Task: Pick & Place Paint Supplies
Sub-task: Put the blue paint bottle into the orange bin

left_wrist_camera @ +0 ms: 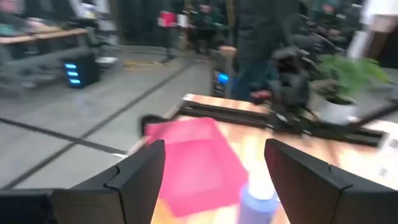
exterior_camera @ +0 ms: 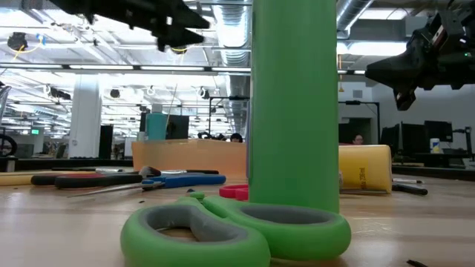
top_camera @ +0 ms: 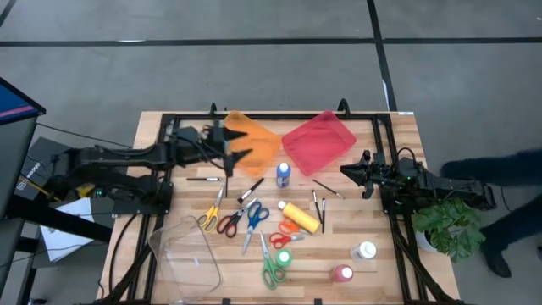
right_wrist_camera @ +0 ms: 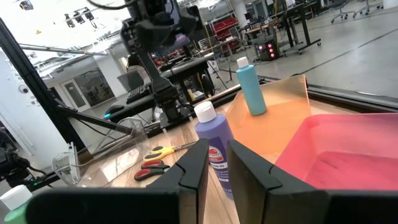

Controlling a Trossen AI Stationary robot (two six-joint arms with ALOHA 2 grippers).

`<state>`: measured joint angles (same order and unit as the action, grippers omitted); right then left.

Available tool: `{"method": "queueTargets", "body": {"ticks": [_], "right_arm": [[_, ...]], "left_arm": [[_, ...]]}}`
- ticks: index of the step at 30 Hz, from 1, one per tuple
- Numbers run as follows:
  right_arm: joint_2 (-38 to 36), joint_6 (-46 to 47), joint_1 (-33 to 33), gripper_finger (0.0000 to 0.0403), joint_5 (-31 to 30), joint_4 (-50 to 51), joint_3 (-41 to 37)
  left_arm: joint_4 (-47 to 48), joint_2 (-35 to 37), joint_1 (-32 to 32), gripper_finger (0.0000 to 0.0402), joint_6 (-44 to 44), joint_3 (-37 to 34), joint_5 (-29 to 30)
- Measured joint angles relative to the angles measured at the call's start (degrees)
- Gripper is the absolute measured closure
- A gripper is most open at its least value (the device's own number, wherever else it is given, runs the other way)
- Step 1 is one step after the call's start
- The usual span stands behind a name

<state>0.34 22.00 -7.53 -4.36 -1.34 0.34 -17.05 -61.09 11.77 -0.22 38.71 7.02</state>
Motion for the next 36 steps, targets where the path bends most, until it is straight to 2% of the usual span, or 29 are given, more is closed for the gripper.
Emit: {"method": "queueTargets", "body": {"ticks": [5, 11, 16, 30, 36], "right_arm": [[0.0, 0.0, 0.0, 0.0346, 0.0, -0.1, 0.0], [0.0, 0.0, 0.0, 0.0346, 0.0, -0.1, 0.0], [0.0, 0.0, 0.0, 0.0346, 0.0, -0.1, 0.0], [0.0, 0.0, 0.0, 0.0346, 0.0, -0.1, 0.0], [0.0, 0.0, 0.0, 0.0346, 0.0, -0.1, 0.0]], "left_arm": [[-6.7, -9.6, -0.5, 0.0131, 0.0, 1.5, -6.4], [-13.2, -17.4, 0.0, 0.0131, 0.5, 2.4, -13.0], [-16.9, -22.1, 0.2, 0.0131, 2.8, 2.3, -14.3], [-26.9, -30.3, 1.8, 0.0131, 1.4, 2.3, -19.6], [-27.4, -33.8, 1.8, 0.0131, 0.9, 3.9, -20.5]]}}
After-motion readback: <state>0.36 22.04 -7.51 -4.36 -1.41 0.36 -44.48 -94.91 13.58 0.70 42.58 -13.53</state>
